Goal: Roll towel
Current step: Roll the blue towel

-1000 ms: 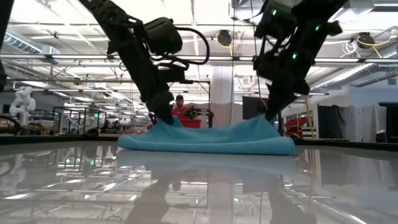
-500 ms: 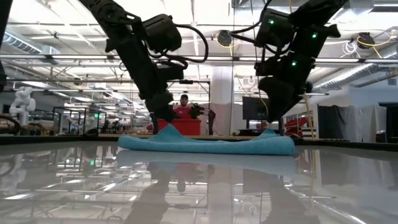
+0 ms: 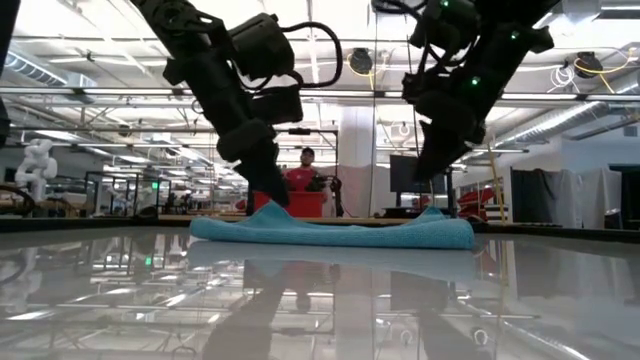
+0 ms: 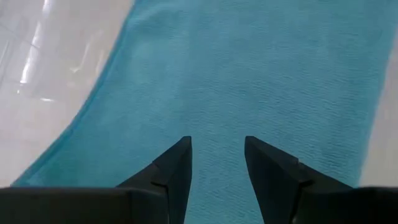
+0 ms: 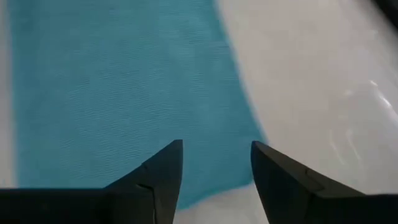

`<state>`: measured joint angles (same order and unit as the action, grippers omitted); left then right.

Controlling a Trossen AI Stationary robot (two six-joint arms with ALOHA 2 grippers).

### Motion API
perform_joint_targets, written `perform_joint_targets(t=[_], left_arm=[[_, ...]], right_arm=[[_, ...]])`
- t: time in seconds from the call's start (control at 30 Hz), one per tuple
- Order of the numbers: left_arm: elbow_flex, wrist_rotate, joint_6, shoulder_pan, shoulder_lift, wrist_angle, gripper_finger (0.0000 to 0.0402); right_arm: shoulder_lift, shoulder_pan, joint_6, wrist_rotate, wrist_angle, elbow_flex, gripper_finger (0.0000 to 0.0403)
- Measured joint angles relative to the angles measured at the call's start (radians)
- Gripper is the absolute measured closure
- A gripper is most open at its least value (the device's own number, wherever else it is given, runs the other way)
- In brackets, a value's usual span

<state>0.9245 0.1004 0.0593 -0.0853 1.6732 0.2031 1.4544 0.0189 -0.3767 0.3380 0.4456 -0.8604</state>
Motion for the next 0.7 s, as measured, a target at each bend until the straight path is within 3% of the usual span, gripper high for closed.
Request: perform_joint_targets(t=[0.3, 0.43, 0.7], left_arm=[[0.0, -0.049, 0.0, 0.036, 0.054, 0.023, 0.0247], [0.0, -0.042, 0.071, 0.036, 0.095, 0.026, 0.0247], [0.003, 0.148, 0.32, 0.034, 0.113, 0.016, 0.0247]], right_arm=[[0.128, -0.023, 0.036, -0.108, -0.119, 0.0, 0.0253], [0.202, -0.023, 0.009, -0.142, -0.119, 0.0, 0.0266], [0.263, -0.101, -0.156, -0.308, -0.185, -0.003, 0.0287]])
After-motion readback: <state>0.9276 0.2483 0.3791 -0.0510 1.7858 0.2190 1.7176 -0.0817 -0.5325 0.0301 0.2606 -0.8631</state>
